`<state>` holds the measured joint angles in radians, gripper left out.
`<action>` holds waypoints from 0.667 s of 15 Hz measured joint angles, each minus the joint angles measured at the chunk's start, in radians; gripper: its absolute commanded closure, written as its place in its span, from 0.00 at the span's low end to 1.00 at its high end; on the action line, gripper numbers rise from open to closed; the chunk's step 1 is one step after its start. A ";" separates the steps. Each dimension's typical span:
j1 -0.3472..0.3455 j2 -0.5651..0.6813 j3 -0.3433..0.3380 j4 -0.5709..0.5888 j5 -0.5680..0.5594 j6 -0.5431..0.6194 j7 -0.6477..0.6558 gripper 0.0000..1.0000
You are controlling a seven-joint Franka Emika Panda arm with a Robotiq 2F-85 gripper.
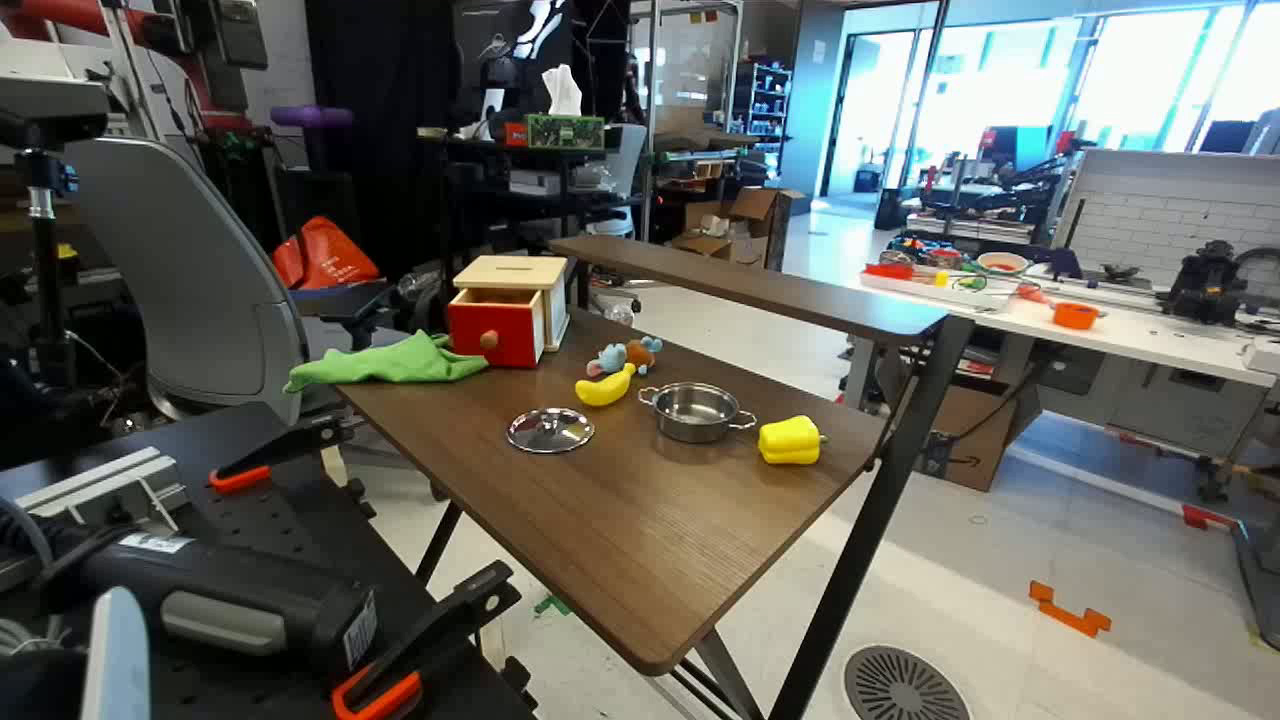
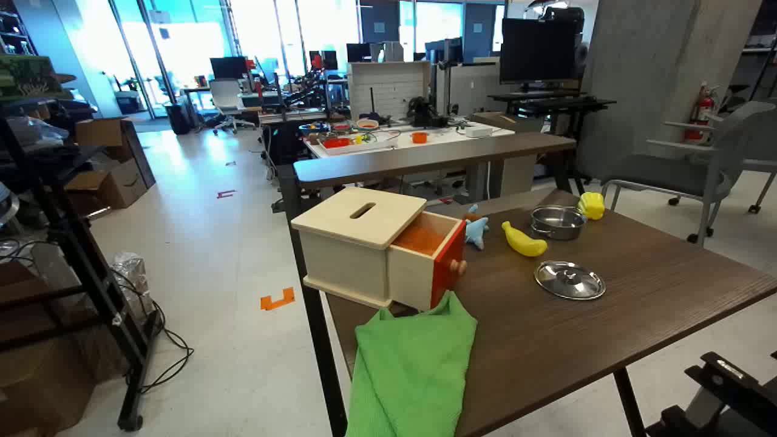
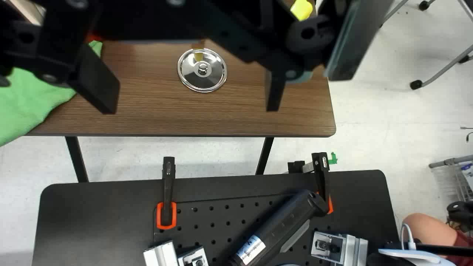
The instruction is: Move the banana to the right
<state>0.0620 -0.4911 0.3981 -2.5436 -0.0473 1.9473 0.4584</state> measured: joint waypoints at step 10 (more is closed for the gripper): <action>-0.020 0.157 -0.033 0.027 -0.075 0.275 0.060 0.00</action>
<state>0.0422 -0.3345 0.3653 -2.5162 -0.1218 2.2227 0.5183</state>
